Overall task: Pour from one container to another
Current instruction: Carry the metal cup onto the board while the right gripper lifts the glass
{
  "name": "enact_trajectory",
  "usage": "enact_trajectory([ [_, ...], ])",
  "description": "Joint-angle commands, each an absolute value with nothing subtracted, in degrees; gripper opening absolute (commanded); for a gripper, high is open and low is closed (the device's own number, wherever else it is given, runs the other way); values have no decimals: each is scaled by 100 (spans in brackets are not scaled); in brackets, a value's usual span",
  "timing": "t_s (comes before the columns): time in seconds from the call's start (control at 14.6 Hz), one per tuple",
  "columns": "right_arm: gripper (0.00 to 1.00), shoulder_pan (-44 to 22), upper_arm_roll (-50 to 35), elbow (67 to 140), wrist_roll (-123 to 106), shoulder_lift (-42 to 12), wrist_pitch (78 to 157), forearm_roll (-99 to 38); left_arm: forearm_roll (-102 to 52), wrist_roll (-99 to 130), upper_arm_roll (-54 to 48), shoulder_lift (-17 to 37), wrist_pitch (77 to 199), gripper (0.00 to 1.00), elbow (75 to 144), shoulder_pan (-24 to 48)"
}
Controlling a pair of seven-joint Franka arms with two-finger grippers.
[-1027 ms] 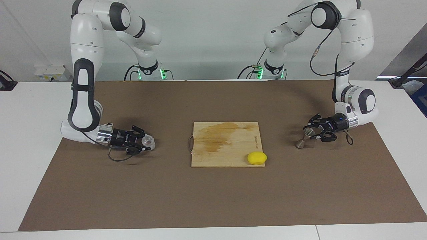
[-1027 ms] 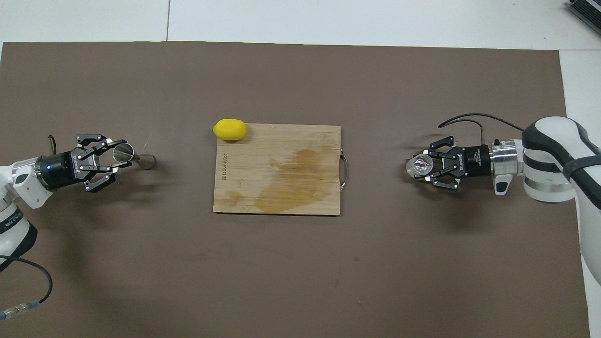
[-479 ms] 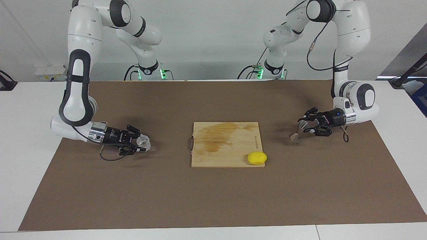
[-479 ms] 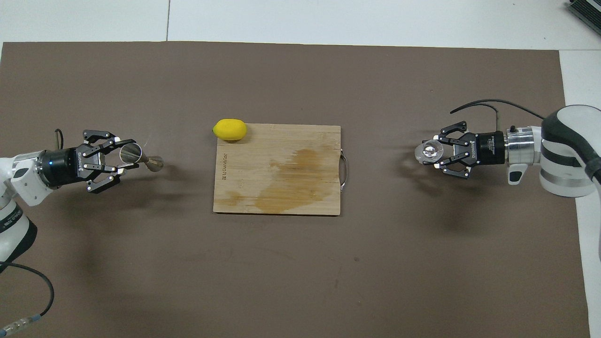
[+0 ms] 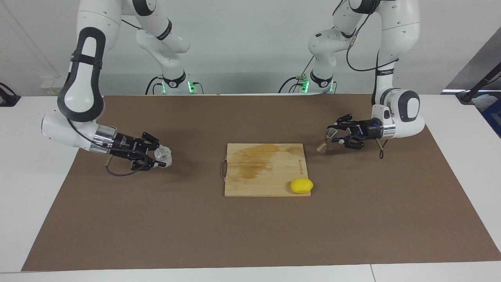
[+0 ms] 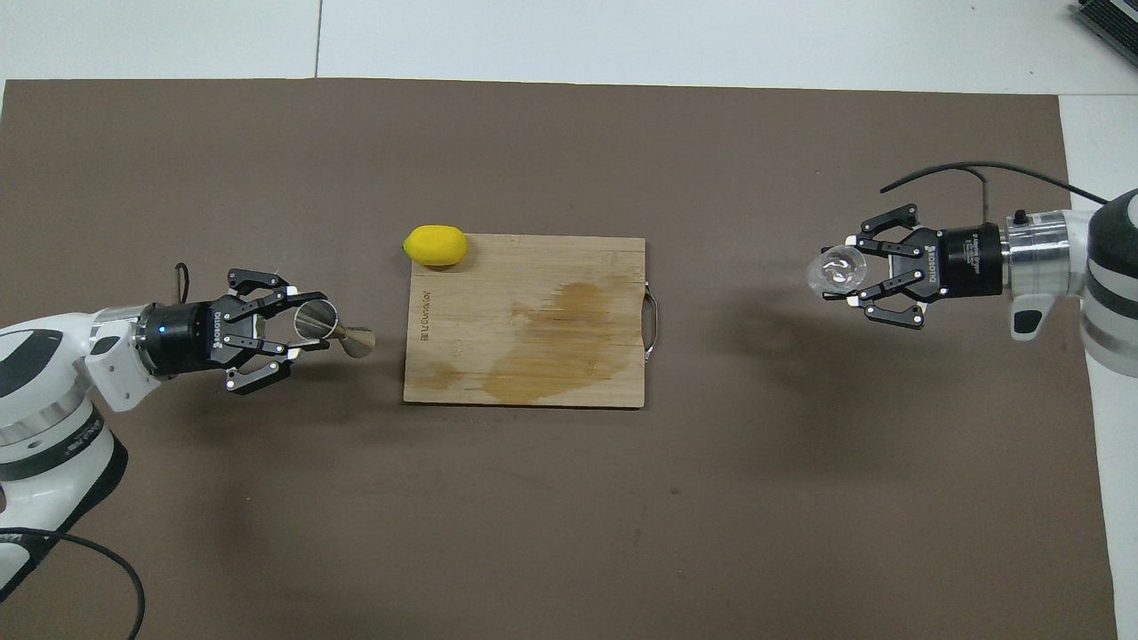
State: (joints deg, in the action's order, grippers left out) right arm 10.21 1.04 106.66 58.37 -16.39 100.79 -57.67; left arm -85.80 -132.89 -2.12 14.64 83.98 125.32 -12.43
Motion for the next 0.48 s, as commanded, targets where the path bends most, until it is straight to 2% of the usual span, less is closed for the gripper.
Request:
enact_trajectory([
  [0.0,0,932,70,10740,6178,-1345,10020,-5599,-9200,-13245,-141,1266,8709,18,12805,-670],
  [0.41,0,352,62,10758,6582,-1336,10107,-5616,-10605,-13403,-141,1283,9789,19,12832,560],
])
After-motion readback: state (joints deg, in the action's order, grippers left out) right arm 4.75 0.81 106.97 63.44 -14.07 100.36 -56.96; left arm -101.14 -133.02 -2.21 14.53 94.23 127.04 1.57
